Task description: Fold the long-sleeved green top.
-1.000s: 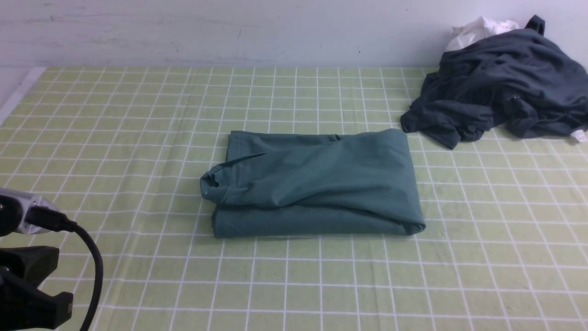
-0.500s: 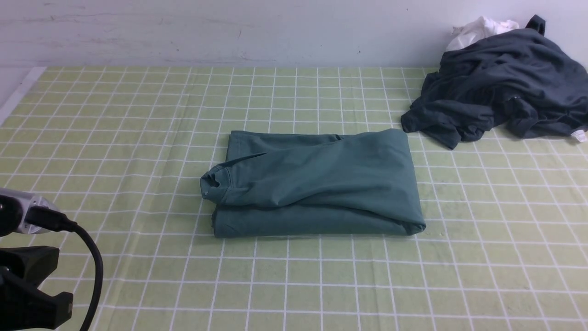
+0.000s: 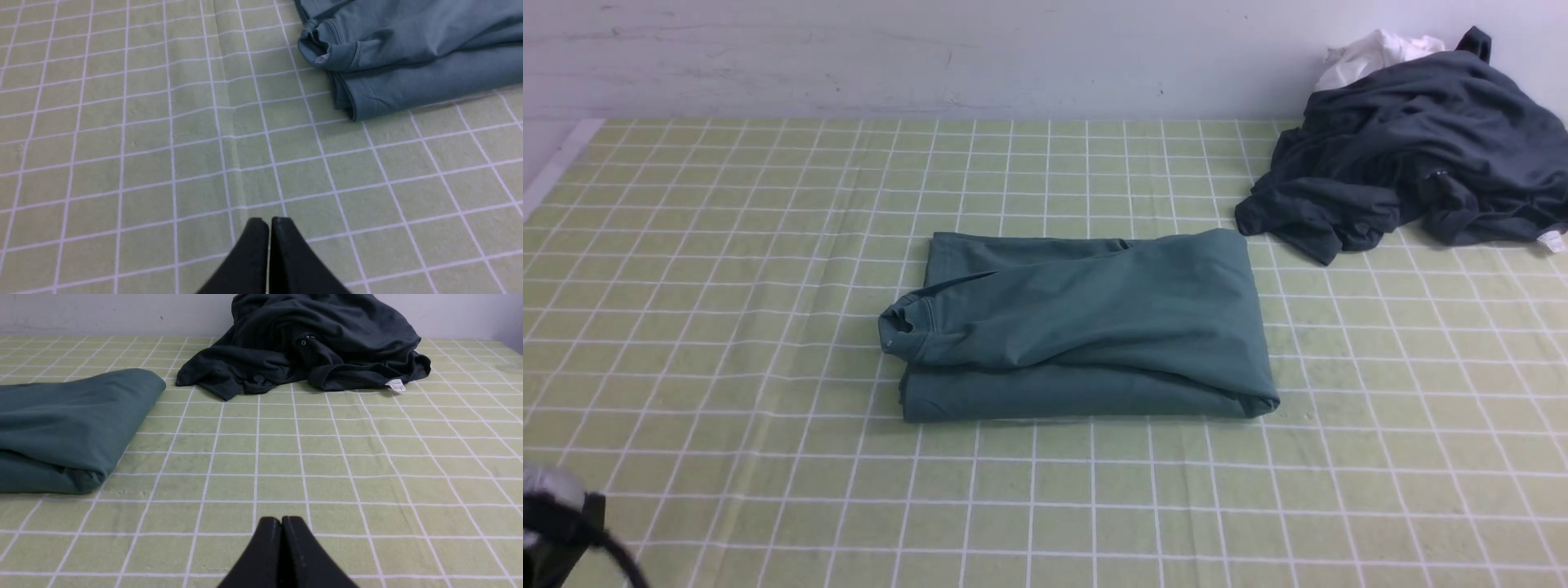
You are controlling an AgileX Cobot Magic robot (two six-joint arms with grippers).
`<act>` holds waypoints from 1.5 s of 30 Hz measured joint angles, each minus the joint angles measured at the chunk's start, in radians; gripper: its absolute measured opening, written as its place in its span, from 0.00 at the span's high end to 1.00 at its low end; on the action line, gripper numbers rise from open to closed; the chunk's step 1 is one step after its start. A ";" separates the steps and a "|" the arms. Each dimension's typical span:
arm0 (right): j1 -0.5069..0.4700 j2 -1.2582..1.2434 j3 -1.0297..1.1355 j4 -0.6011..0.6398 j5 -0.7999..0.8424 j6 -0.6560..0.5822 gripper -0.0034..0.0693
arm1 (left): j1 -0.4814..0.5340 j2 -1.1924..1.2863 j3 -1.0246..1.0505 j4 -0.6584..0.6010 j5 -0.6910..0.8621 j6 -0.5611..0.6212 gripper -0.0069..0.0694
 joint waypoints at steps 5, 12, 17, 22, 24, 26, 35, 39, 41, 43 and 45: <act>0.000 0.000 0.000 0.000 0.001 0.000 0.97 | 0.000 -0.285 0.208 0.001 -0.080 0.000 0.91; 0.000 0.000 0.000 -0.001 0.002 0.000 0.97 | 0.000 -0.378 0.363 0.079 -0.259 0.001 0.91; 0.000 0.000 0.000 -0.001 0.002 0.000 0.97 | 0.000 -0.378 0.364 0.061 -0.199 0.001 0.91; 0.000 0.000 0.000 -0.001 0.002 0.000 0.97 | 0.007 -0.378 0.364 0.054 -0.185 0.002 0.91; 0.000 0.000 0.000 -0.002 0.002 0.000 0.97 | 0.025 -0.378 0.364 0.053 -0.185 0.002 0.91; 0.000 0.000 0.000 -0.002 0.002 0.000 0.97 | 0.043 -0.378 0.364 0.052 -0.185 0.002 0.91; 0.000 0.000 0.000 -0.003 0.002 0.000 0.97 | 0.045 -0.378 0.364 0.052 -0.185 0.002 0.91; 0.000 0.000 0.000 -0.003 0.002 0.000 0.97 | 0.045 -0.378 0.364 0.052 -0.185 0.002 0.91; 0.000 0.000 0.000 -0.003 0.002 0.000 0.97 | 0.045 -0.378 0.364 0.051 -0.185 0.002 0.91; 0.000 0.000 0.000 -0.002 0.002 0.000 0.97 | 0.045 -0.378 0.364 0.051 -0.185 0.002 0.91; 0.000 0.000 0.000 -0.002 0.002 0.000 0.97 | 0.045 -0.378 0.364 0.051 -0.185 0.002 0.91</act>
